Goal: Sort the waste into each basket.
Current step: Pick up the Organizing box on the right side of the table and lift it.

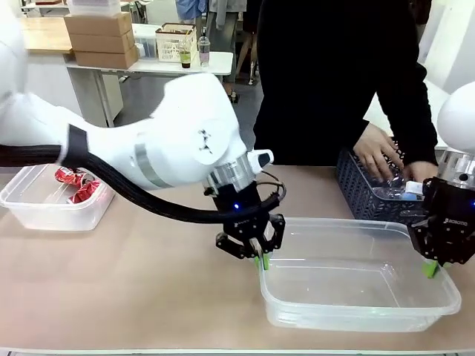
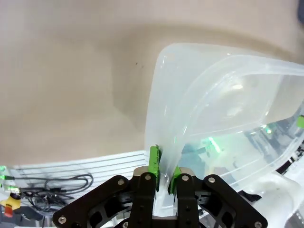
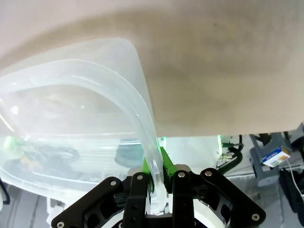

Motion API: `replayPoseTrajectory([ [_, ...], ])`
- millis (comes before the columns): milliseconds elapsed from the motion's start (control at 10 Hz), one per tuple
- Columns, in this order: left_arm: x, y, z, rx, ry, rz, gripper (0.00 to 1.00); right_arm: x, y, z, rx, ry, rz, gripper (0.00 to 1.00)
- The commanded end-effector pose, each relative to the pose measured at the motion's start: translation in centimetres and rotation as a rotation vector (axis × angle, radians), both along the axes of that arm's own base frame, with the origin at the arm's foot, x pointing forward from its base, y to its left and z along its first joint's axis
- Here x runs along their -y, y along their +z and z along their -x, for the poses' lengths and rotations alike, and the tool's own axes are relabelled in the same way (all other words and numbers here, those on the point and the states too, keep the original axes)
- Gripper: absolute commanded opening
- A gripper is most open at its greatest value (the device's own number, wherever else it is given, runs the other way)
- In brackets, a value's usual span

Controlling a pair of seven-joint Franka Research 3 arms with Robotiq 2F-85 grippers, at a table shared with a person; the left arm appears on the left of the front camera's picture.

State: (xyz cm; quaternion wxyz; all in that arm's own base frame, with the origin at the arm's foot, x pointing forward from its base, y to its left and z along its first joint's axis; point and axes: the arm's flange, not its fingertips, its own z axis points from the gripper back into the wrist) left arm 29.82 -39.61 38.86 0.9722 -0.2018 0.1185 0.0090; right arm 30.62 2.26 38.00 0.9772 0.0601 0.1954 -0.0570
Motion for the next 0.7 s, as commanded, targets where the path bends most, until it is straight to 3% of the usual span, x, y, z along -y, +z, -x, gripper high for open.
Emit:
replayPoseTrajectory([
  [0,-5.3,4.7,1.6,0.058,0.106,0.077,0.00,-2.8,1.9,3.4,0.001,0.027,-0.002,0.00],
  [300,-12.4,8.8,2.3,0.125,0.277,0.081,0.00,-8.2,10.3,-2.3,0.001,-0.028,-0.115,0.00],
  [400,-14.5,9.5,2.1,0.142,0.310,0.077,0.00,-10.2,11.9,-4.8,-0.038,-0.036,-0.170,0.00],
  [600,-17.9,10.6,0.4,0.220,0.409,0.016,0.00,-14.0,12.3,-8.2,-0.107,-0.017,-0.185,0.00],
])
